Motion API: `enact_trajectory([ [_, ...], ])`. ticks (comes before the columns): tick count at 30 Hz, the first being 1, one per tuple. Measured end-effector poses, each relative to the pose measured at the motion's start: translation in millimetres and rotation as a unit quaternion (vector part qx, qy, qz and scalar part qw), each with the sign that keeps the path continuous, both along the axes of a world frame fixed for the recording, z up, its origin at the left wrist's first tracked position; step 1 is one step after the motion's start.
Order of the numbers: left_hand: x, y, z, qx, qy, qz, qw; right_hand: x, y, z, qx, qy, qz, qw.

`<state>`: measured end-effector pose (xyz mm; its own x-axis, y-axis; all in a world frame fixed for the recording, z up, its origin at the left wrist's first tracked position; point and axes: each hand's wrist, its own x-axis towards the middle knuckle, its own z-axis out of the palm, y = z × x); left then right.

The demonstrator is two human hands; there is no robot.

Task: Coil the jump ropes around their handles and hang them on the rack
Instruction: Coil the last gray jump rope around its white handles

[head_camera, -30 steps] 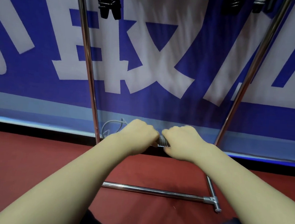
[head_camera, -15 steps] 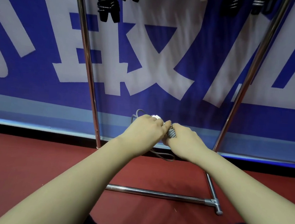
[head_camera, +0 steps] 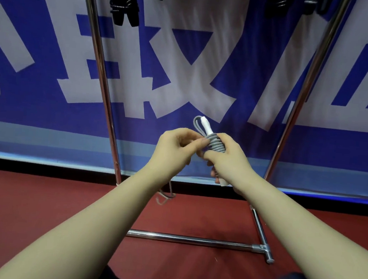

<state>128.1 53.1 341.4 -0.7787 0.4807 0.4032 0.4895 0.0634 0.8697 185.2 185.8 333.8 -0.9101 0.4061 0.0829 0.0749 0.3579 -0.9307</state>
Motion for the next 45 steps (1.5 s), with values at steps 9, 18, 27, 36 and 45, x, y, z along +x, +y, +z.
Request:
enact_trajectory([
  [9, -11, -3, -2, -0.071, -0.057, 0.011, 0.996, 13, -6, 17, -0.247, -0.034, 0.098, 0.963],
  [18, -1, -16, 12, -0.012, -0.037, -0.079, 0.996, 17, -7, 23, -0.341, -0.071, 0.169, 0.922],
  [27, -2, -17, 17, 0.052, -0.13, -0.131, 0.982, 20, -11, 35, -0.374, -0.057, 0.208, 0.902],
  [36, 0, -19, 21, 0.082, -0.163, -0.145, 0.973, 23, -11, 38, -0.375, -0.051, 0.236, 0.895],
  [45, 0, -11, 21, 0.144, -0.187, -0.037, 0.971, 16, -13, 38, -0.331, 0.024, 0.181, 0.926],
])
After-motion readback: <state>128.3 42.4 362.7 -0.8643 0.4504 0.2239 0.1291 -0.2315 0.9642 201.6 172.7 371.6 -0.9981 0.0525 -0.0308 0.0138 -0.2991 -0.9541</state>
